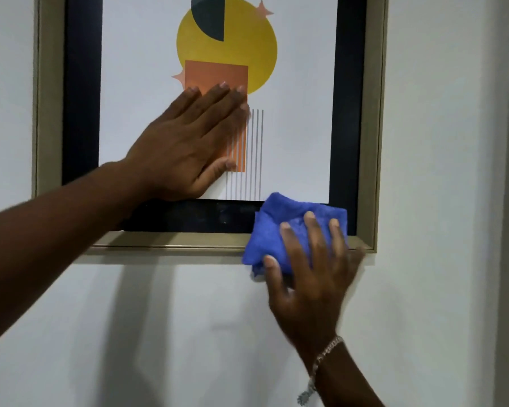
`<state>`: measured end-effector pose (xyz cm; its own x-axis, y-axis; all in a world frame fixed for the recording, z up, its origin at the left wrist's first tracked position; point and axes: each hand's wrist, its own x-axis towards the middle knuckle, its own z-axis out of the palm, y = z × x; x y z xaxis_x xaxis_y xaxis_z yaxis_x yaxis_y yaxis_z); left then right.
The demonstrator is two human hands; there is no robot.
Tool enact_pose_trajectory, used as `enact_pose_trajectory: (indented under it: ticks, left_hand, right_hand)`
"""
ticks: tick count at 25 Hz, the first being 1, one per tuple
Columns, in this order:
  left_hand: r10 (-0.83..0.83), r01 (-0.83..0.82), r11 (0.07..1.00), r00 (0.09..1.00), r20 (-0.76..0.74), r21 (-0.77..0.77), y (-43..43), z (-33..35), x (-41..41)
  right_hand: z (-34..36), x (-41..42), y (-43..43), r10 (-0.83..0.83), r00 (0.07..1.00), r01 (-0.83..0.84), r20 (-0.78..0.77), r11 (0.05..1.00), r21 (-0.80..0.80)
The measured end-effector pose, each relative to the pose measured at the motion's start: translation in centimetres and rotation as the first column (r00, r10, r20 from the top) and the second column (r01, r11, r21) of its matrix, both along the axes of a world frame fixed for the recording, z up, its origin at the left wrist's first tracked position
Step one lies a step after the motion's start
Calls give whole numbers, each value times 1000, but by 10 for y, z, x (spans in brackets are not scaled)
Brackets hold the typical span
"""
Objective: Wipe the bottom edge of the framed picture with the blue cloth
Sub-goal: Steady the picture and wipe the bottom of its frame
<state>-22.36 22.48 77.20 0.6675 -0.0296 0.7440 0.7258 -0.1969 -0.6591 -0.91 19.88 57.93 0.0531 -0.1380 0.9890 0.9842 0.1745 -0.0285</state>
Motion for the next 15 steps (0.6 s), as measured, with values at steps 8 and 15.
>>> enact_pose_trajectory:
  ticks: [8,15]
  left_hand:
    - [26,-24,999,998,-50,40,6,5,-12]
    - [22,-19,998,999,-46,57,7,3,-28]
  right_hand:
    - [1,-19,11,68,996,-74,54,992,107]
    - [14,-46,10,113,994,-112,4,982,152]
